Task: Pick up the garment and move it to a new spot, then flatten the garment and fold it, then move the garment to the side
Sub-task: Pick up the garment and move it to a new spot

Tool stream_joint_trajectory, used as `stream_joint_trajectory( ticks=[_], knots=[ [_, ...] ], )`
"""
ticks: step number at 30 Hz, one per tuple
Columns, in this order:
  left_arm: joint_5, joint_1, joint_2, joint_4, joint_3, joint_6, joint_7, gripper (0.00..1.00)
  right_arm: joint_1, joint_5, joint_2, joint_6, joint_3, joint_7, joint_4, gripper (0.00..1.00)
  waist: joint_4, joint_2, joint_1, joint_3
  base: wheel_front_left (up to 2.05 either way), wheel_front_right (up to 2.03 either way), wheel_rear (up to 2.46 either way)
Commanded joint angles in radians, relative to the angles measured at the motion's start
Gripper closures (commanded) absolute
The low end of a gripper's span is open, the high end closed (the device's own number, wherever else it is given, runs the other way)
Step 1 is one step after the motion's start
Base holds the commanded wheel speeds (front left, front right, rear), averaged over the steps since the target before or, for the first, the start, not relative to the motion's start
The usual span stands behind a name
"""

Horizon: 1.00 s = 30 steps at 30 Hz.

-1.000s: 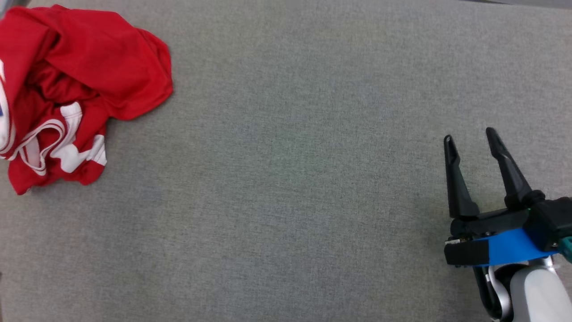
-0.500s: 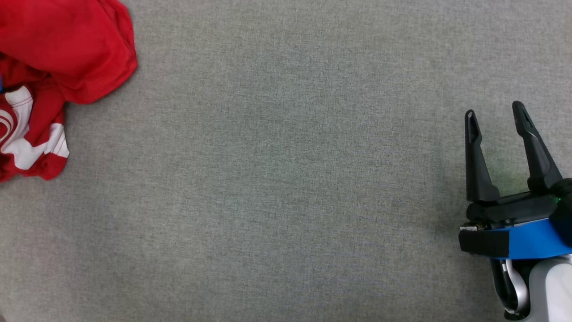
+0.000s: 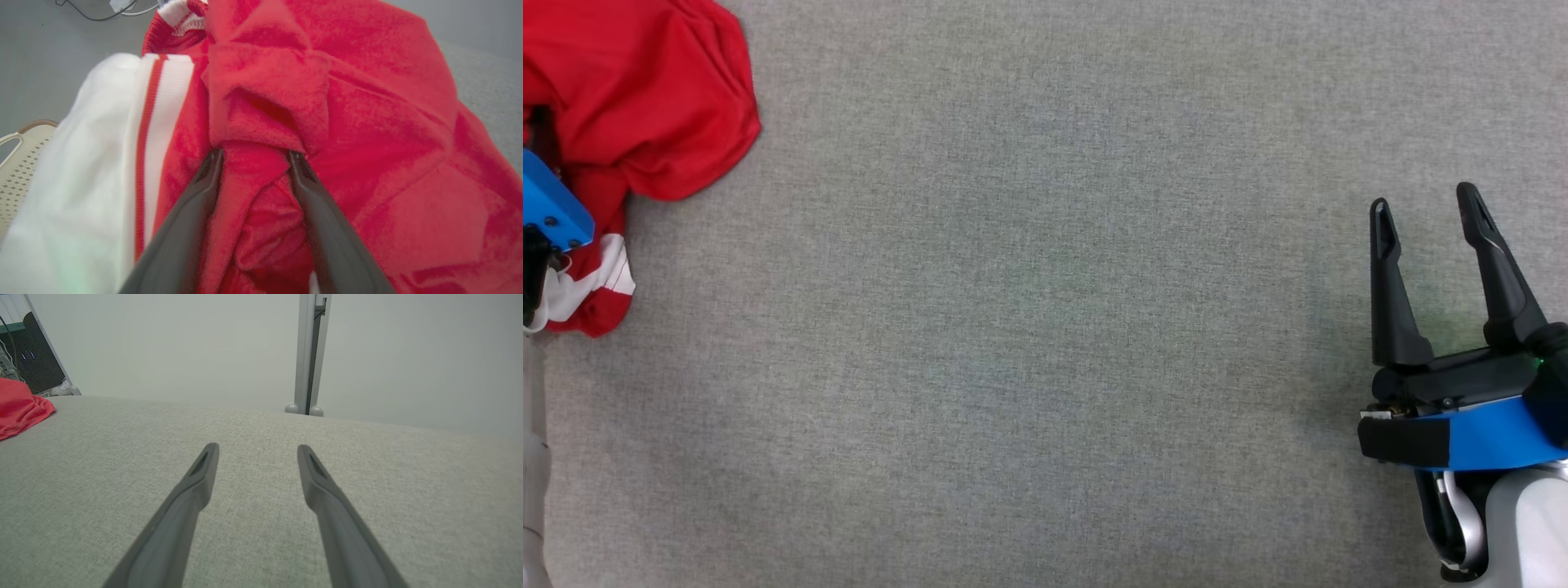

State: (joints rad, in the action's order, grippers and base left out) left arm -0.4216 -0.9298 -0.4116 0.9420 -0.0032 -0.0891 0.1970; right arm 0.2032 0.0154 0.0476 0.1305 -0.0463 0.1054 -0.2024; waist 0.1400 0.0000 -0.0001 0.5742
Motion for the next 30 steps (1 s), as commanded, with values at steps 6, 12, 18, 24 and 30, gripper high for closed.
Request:
stream_joint_trajectory(
  ticks=[6,12,18,24,30],
  knots=[
    [0.015,-0.053,-0.017,0.046,-0.019,-0.012,-0.098,1.0,0.015,0.012,0.005,0.0,0.005,0.01,0.02,0.0,-0.017,0.0,0.0001,-0.033,0.0,0.0,0.0],
    [0.037,-0.1,-0.044,0.048,-0.042,-0.024,-0.224,1.0,0.006,0.039,0.005,0.0,0.015,0.034,0.06,0.0,-0.032,0.0,0.0001,-0.095,0.0,0.0,0.0],
    [0.07,-0.153,-0.049,-0.004,-0.089,-0.032,-0.306,1.0,-0.014,0.068,0.005,0.0,0.026,0.059,0.111,0.0,-0.048,0.0,0.0001,-0.177,0.0,0.0,0.0],
    [0.114,-0.208,-0.045,-0.128,-0.146,-0.034,-0.333,1.0,-0.029,0.105,0.005,0.0,0.036,0.09,0.158,0.0,-0.081,0.0,0.0001,-0.256,0.0,0.0,0.0],
    [0.14,-0.241,-0.028,-0.284,-0.193,-0.029,-0.297,1.0,-0.037,0.142,0.005,0.0,0.048,0.114,0.194,0.0,-0.134,0.0,0.0001,-0.297,0.0,0.0,0.0]
  ],
)
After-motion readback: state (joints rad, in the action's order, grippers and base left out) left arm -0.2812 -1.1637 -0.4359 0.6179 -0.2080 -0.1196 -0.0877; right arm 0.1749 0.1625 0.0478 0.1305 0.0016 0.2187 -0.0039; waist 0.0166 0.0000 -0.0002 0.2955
